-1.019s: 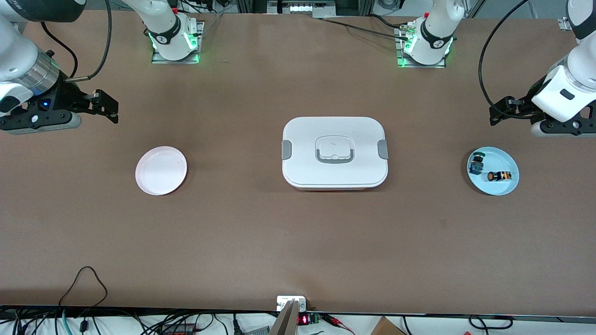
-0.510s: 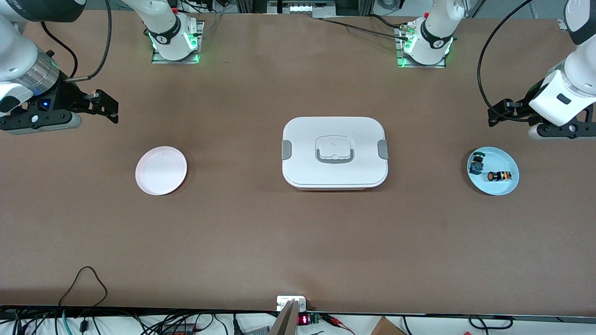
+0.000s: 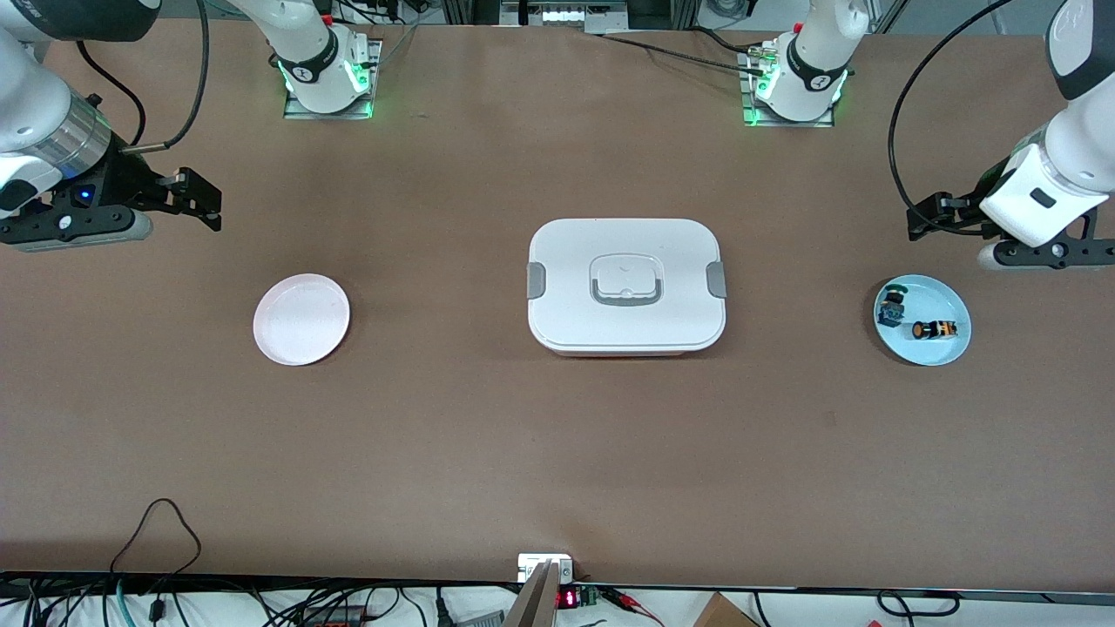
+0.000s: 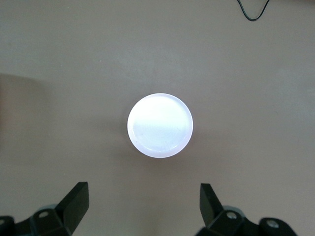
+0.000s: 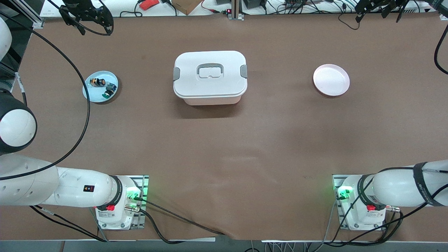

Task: Transfer orange switch to right arm and place
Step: 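Lower the left gripper over the orange switch on the blue plate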

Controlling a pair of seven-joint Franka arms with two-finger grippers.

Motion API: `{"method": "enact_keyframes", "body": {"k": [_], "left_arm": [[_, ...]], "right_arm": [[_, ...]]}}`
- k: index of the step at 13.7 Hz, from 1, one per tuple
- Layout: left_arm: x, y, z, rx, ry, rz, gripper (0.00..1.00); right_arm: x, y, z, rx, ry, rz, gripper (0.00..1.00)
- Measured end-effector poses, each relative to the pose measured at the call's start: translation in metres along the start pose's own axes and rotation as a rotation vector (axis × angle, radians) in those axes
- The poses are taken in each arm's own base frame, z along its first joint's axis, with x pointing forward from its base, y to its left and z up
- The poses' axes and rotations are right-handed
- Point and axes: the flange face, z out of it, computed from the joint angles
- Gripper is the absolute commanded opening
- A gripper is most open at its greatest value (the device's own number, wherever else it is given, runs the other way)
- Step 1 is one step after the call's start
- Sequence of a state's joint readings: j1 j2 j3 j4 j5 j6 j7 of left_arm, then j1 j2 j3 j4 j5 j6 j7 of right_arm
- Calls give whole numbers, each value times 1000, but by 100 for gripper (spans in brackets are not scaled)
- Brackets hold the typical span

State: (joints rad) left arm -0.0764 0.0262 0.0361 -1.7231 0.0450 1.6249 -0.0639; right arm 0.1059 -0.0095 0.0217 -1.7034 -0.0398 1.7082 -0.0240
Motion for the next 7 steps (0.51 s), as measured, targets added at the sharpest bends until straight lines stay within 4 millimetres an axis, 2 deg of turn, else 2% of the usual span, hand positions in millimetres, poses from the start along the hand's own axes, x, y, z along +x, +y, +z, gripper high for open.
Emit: {"method": "enact_keyframes", "body": {"k": [4, 7], "left_arm": [[3, -7, 12, 2, -42, -13, 100], [5, -29, 32, 0, -116, -52, 100]], "right_arm": [[0, 0, 0, 3, 0, 0, 100], [0, 0, 0, 3, 0, 0, 100]]}}
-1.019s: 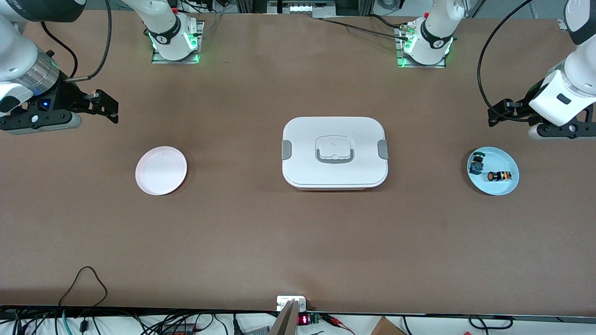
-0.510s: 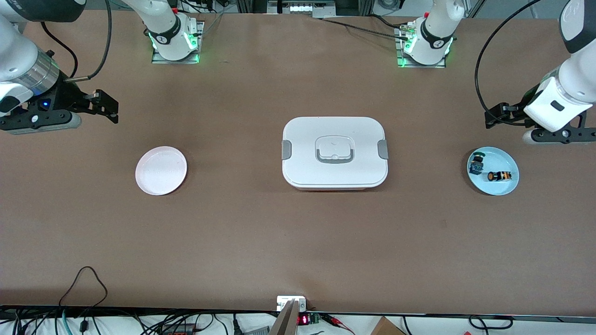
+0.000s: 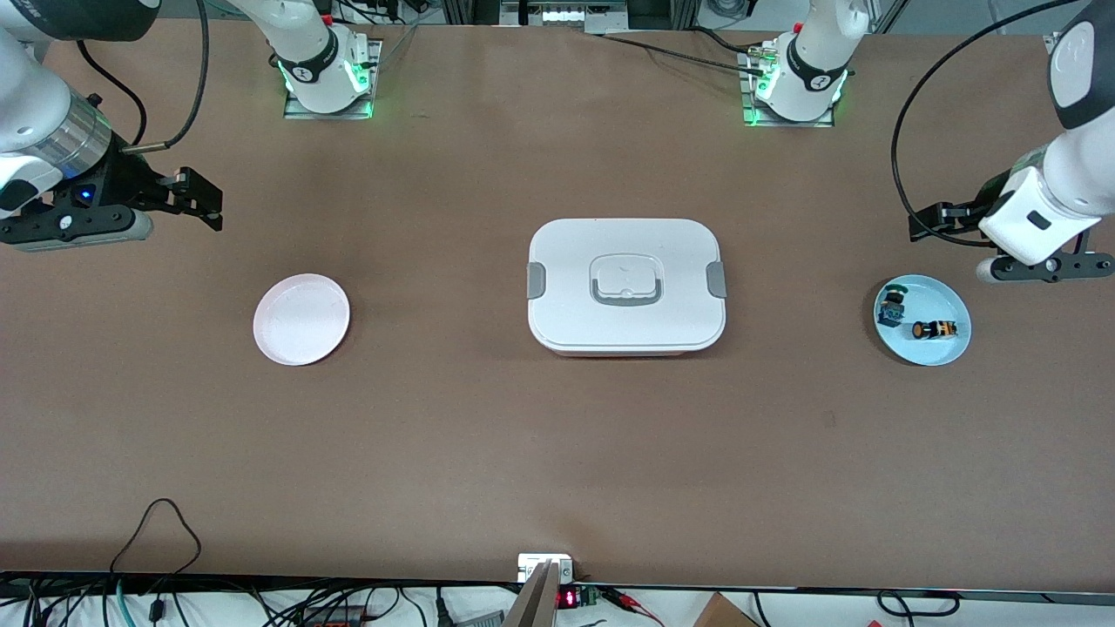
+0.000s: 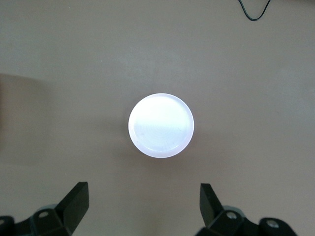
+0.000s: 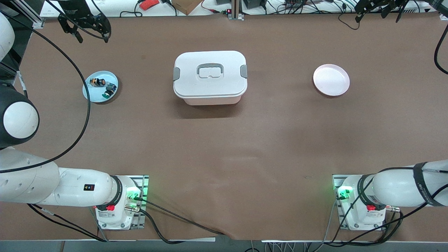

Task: Transfer orange switch to right arm and place
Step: 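Lower the left gripper over the orange switch on the blue plate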

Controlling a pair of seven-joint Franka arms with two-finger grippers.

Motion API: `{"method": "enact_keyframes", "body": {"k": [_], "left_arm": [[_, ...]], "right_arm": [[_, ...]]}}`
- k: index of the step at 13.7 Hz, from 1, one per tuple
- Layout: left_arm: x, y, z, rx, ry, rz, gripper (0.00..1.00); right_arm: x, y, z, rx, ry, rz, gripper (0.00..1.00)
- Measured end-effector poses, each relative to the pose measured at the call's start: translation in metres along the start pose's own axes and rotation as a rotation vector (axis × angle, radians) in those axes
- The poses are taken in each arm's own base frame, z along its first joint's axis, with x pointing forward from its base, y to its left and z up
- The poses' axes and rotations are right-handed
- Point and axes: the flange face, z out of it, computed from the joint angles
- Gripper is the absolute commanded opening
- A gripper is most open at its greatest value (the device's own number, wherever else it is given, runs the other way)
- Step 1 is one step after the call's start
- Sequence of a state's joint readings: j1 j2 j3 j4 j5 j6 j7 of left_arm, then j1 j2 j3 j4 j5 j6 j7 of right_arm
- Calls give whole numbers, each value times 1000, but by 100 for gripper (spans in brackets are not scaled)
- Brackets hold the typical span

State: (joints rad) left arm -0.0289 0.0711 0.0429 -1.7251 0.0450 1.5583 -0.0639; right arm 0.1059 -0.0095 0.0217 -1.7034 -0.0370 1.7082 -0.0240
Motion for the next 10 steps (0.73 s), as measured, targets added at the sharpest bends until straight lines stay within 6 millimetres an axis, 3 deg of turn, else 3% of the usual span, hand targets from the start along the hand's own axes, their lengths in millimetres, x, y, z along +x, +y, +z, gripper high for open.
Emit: {"method": "enact_keyframes", "body": {"k": [3, 8, 10], "left_arm": [[15, -23, 41, -4, -96, -42, 100], [78, -76, 140, -24, -71, -115, 100], [94, -93, 168, -29, -46, -104, 100]], "right_arm": [[0, 0, 0, 0, 0, 0, 100], [0, 0, 1, 0, -1, 0, 100], [1, 0, 2, 0, -4, 0, 100]]}}
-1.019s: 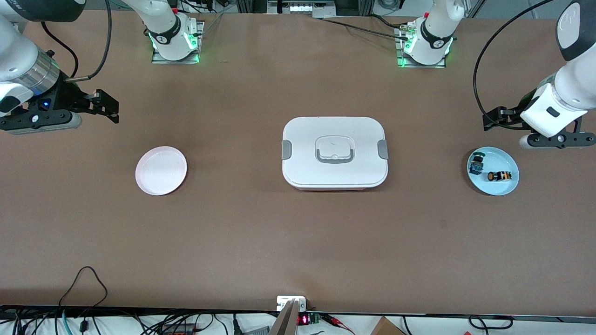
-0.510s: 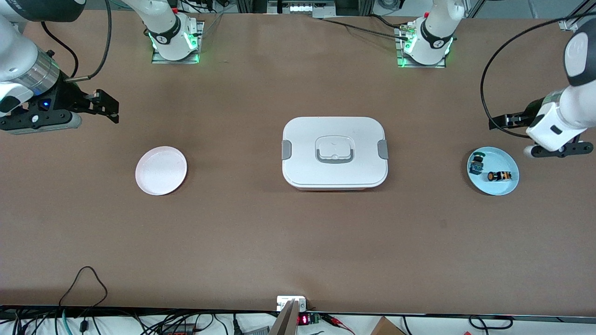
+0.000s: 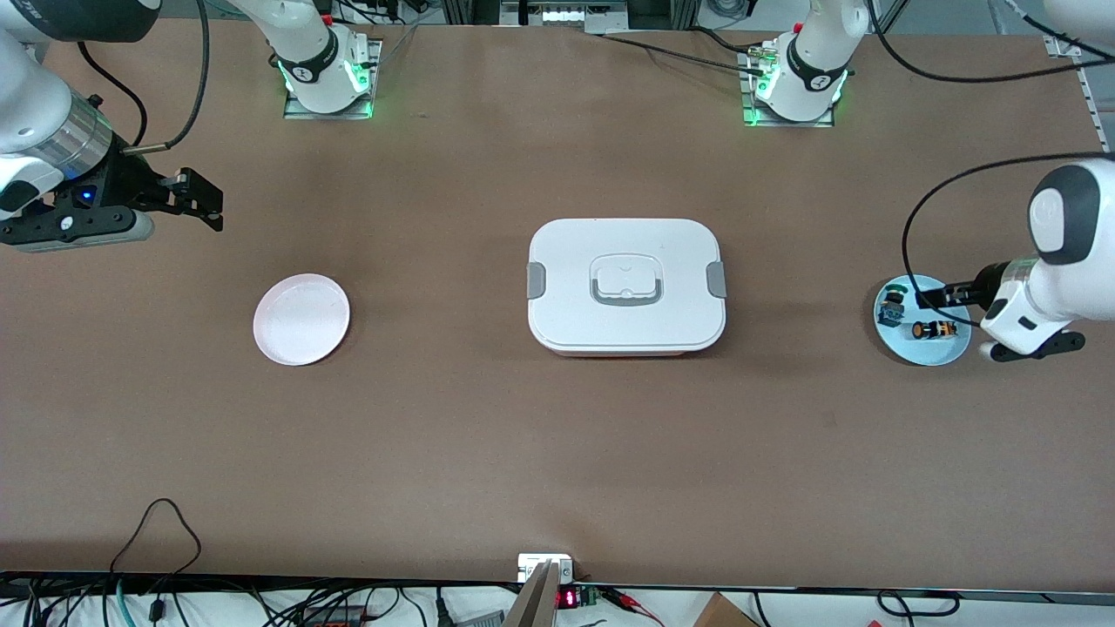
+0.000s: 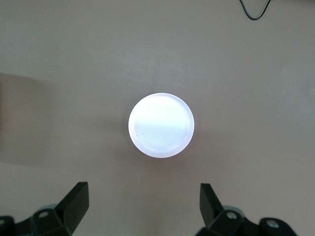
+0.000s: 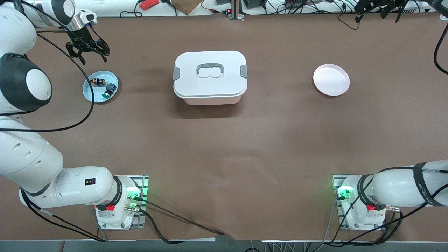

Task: Transfer orange switch to right arm and place
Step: 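Lower the left gripper over the orange switch on the blue plate, then close the left gripper on the orange switch and lift it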

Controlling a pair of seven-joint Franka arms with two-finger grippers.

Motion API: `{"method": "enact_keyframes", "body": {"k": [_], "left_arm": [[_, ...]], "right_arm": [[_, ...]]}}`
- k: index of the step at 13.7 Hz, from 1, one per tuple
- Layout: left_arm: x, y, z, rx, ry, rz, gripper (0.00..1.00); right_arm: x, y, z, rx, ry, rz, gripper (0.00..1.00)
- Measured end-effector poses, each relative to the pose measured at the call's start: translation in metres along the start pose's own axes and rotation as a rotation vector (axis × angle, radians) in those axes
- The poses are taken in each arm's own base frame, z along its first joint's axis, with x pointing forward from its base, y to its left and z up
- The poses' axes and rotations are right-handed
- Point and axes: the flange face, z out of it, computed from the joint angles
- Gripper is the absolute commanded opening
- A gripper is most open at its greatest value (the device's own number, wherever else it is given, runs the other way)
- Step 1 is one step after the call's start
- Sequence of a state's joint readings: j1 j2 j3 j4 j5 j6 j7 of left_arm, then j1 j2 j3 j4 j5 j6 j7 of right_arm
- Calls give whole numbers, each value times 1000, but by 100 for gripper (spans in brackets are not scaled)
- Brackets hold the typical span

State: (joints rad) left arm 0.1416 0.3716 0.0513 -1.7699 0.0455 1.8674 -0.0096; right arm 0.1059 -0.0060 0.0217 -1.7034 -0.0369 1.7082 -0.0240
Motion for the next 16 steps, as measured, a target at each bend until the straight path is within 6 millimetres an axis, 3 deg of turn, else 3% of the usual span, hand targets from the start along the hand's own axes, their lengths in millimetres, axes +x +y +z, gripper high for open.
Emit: {"method": "enact_keyframes", "body": {"k": [5, 8, 12, 16], "left_arm": [[35, -53, 56, -8, 113, 70, 100], [40, -76, 97, 1, 203, 99, 100], [26, -78, 141, 8, 270, 103, 100], [21, -75, 146, 4, 263, 104, 100]], "right_arm": [[0, 0, 1, 0, -1, 0, 100], [0, 0, 1, 0, -1, 0, 100], [0, 0, 0, 0, 0, 0, 100], [1, 0, 0, 0, 2, 0, 100]]}}
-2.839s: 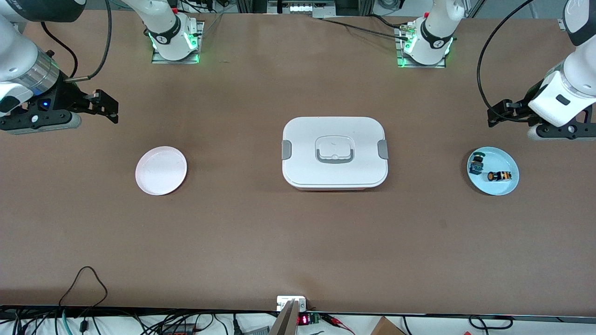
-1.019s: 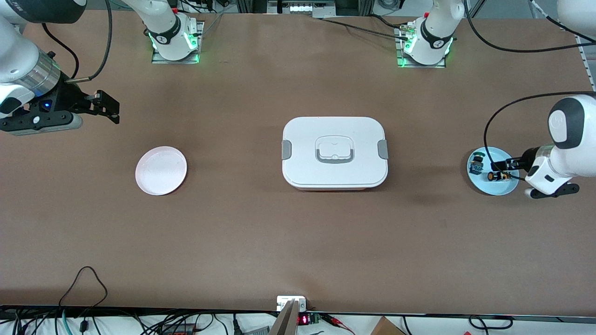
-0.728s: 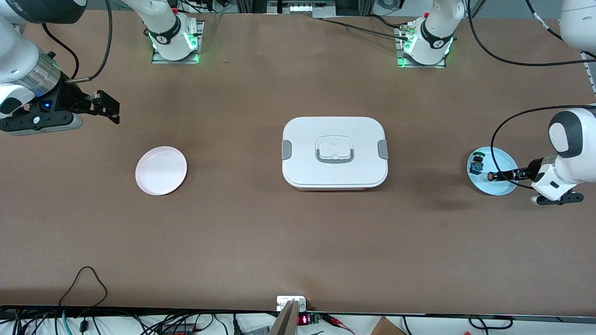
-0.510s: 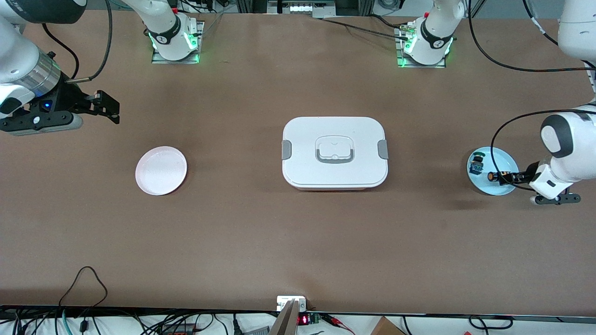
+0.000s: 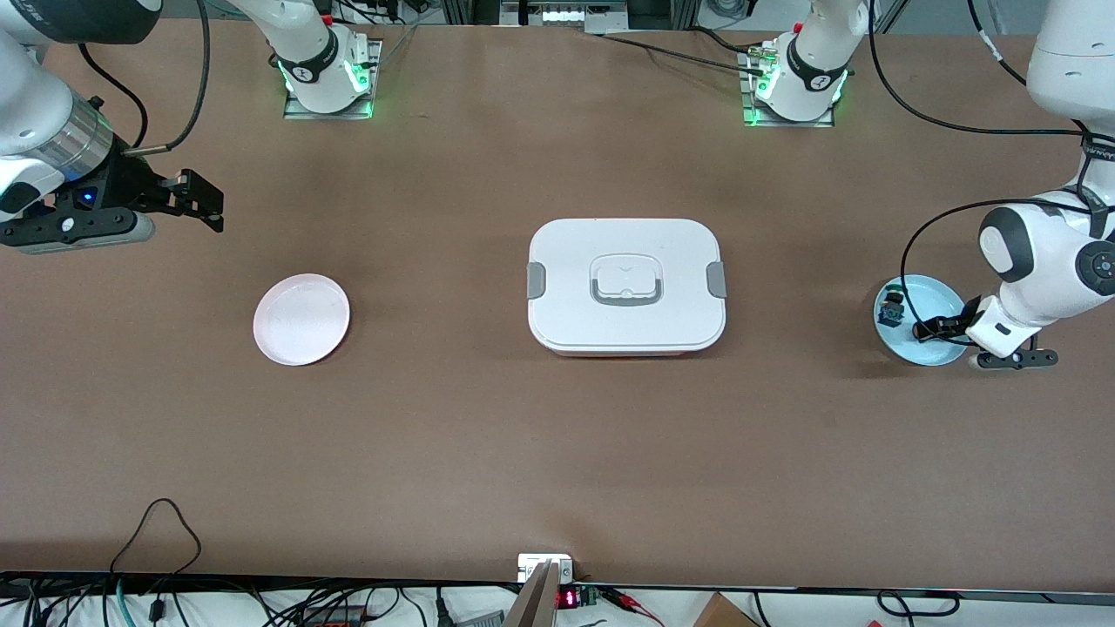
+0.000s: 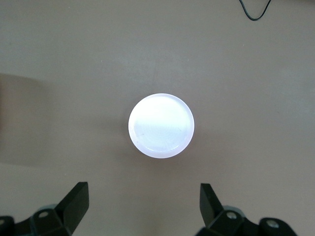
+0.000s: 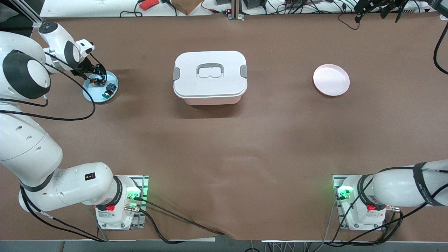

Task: Transfer orange switch to right arm and place
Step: 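Close the left gripper on the orange switch and lift it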

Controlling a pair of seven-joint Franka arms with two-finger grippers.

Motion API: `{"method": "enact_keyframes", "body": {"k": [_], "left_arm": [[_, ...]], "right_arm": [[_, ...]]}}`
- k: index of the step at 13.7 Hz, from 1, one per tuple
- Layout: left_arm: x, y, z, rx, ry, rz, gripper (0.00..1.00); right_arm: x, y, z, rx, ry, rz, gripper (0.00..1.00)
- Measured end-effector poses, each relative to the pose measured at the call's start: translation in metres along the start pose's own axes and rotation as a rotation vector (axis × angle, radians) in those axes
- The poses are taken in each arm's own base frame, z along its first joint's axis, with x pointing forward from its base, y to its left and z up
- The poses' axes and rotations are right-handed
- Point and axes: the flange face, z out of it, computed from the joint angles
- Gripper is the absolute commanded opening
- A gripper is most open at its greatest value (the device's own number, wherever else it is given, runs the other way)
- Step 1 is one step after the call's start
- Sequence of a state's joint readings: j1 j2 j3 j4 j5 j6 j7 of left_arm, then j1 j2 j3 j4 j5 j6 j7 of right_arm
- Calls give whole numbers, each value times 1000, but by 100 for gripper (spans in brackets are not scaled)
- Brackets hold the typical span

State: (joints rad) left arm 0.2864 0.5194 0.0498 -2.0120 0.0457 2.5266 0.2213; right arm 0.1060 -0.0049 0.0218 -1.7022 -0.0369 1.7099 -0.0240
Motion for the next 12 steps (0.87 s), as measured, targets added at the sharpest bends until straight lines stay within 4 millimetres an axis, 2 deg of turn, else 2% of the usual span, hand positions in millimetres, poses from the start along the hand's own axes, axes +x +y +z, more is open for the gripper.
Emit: {"method": "enact_keyframes", "body": {"k": [4, 6, 8, 10, 12], "left_arm": [[-5, 2, 5, -4, -13, 1, 100], [-8, 3, 8, -7, -23, 2, 93], [-10, 4, 10, -8, -29, 2, 76], [-12, 5, 13, -10, -36, 3, 44], [-12, 5, 12, -11, -37, 5, 33]], "right_arm": [[0, 0, 0, 0, 1, 0, 100], [0, 0, 0, 0, 2, 0, 100], [0, -1, 0, 0, 2, -2, 100], [0, -7, -1, 0, 3, -12, 100], [1, -10, -1, 0, 3, -18, 100]]}}
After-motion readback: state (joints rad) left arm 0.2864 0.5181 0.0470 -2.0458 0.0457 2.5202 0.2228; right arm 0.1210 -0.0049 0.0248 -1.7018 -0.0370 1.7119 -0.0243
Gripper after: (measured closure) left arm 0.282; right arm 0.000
